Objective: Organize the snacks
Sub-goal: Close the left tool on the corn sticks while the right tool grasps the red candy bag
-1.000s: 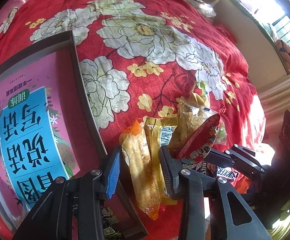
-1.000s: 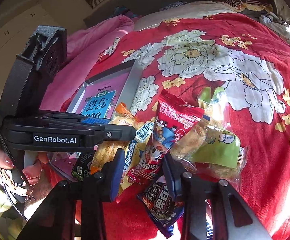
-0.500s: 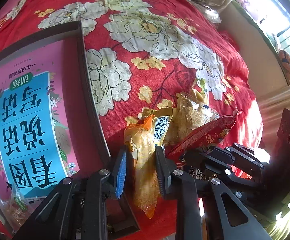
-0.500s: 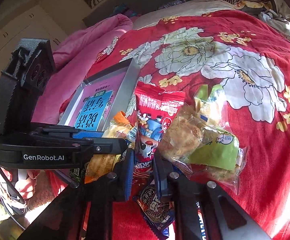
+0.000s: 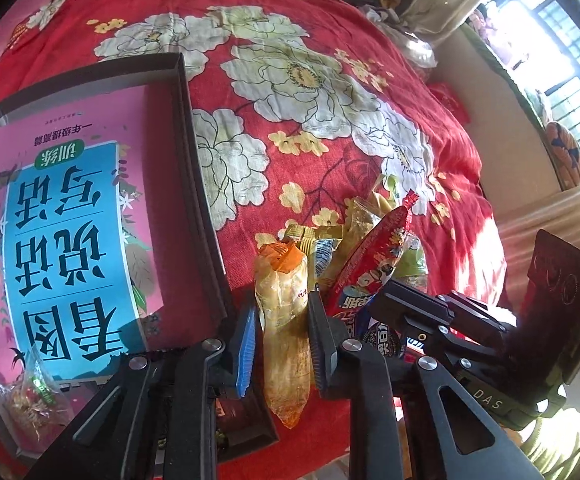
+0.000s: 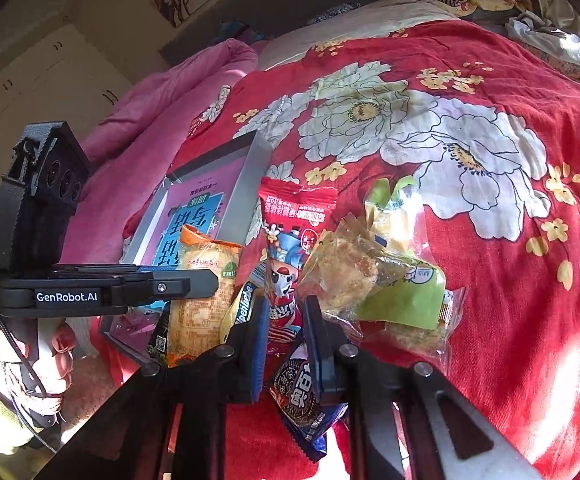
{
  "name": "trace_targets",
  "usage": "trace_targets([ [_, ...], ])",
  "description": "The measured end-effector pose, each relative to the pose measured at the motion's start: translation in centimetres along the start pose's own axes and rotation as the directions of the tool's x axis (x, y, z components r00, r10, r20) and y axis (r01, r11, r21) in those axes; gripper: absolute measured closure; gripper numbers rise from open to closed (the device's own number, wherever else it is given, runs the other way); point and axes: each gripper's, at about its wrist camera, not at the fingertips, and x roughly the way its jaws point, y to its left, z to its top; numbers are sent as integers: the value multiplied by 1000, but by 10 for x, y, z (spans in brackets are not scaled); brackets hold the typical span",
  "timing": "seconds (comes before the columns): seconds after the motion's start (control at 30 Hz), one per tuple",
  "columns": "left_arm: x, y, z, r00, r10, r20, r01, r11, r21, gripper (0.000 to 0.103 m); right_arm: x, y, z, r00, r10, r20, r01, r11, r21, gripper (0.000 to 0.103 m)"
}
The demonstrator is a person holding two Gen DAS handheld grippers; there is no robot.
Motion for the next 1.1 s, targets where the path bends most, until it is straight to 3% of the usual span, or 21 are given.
trace_targets([
  [0.33, -1, 1, -1, 1000, -10, 4, 10, 1000, -3, 79, 32, 17, 3, 996, -52, -70, 47, 997, -61, 70],
  [0.53, -1, 4, -2, 1000, -20, 5, 20, 1000, -11, 79, 51, 20, 7, 992, -86, -96, 78, 993, -88, 70],
  [0.6, -2, 4, -3, 1000, -27, 8, 27, 1000, -11, 79, 54, 18, 7, 992, -77, -102, 68, 994, -86, 78],
  [0.73, -6, 4, -3, 999, -37, 24, 37, 999, -11, 79, 37, 13, 6, 998, -12, -61, 9, 999, -39, 78],
  [1.1, -30, 5, -1, 994, -59, 91, 62, 998, -23, 79, -10, 22, 15, 999, -14, 33, 16, 999, -38, 78],
])
